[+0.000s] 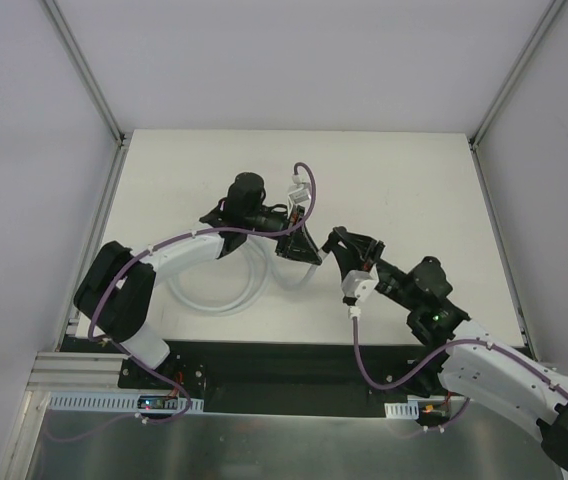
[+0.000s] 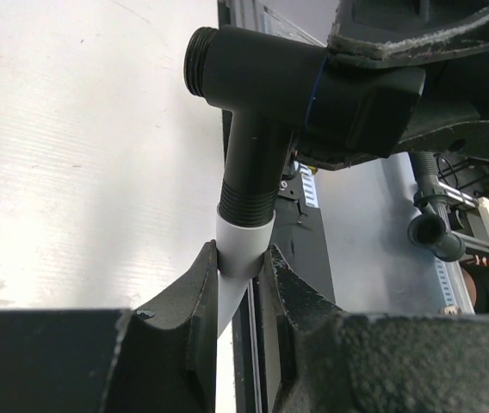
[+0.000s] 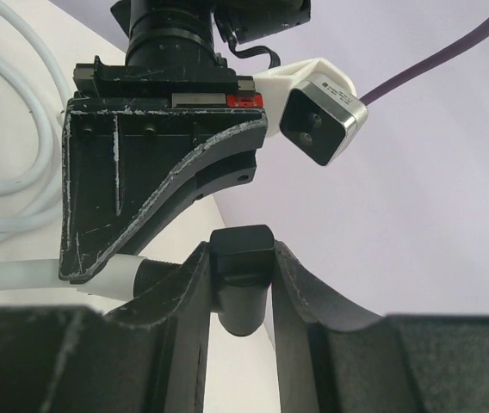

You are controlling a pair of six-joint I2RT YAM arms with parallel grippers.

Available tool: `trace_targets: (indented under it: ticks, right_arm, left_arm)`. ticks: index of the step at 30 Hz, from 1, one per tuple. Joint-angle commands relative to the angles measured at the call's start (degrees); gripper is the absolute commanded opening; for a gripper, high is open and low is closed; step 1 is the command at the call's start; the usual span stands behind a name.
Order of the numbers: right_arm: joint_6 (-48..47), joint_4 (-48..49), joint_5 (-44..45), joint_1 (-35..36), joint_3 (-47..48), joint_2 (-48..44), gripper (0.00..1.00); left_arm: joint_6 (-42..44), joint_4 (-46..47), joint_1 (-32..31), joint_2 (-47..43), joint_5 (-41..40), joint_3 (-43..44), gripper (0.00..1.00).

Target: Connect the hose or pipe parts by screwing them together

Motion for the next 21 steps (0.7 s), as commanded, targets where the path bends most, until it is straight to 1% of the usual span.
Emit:
trace_targets:
  ticks: [1, 7, 9, 14, 17, 18, 21]
  right_arm:
    - [1.7, -7.8, -3.6, 2.5, 2.9, 1.7, 0.01]
    - [2.7, -9.1, -1.6, 3.9, 4.3, 4.7, 0.01]
    - [4.8, -8.9, -1.5, 3.8, 4.5, 5.1, 0.01]
    - [7.4, -11.1, -2.3, 3.9, 6.2, 5.5, 0.01]
    - [11.3, -14.1, -0.3, 4.0, 8.3, 6.4, 0.01]
    - [13.8, -14.1, 0.4, 4.1, 8.4, 6.6, 0.00]
    - [15.4, -12.8, 3.0, 4.9, 7.2, 6.6, 0.01]
  left_arm:
    - [7.4, -5.3, 1.2, -3.4, -11.2, 5.8, 0.00]
    - [12.7, -12.9, -0.2, -3.7, -17.6, 8.4, 0.00]
    - [14.0, -13.6, -0.6, -3.8, -18.8, 8.4, 0.00]
    - [17.7, -17.4, -1.3, -4.6, -25.8, 8.5, 0.00]
    - [18.6, -17.7, -1.5, -5.4, -29.2, 8.4, 0.00]
    - [18.6, -17.7, -1.7, -5.6, -30.4, 8.4, 0.00]
    - [18.5, -17.6, -2.3, -5.9, -33.2, 8.4, 0.00]
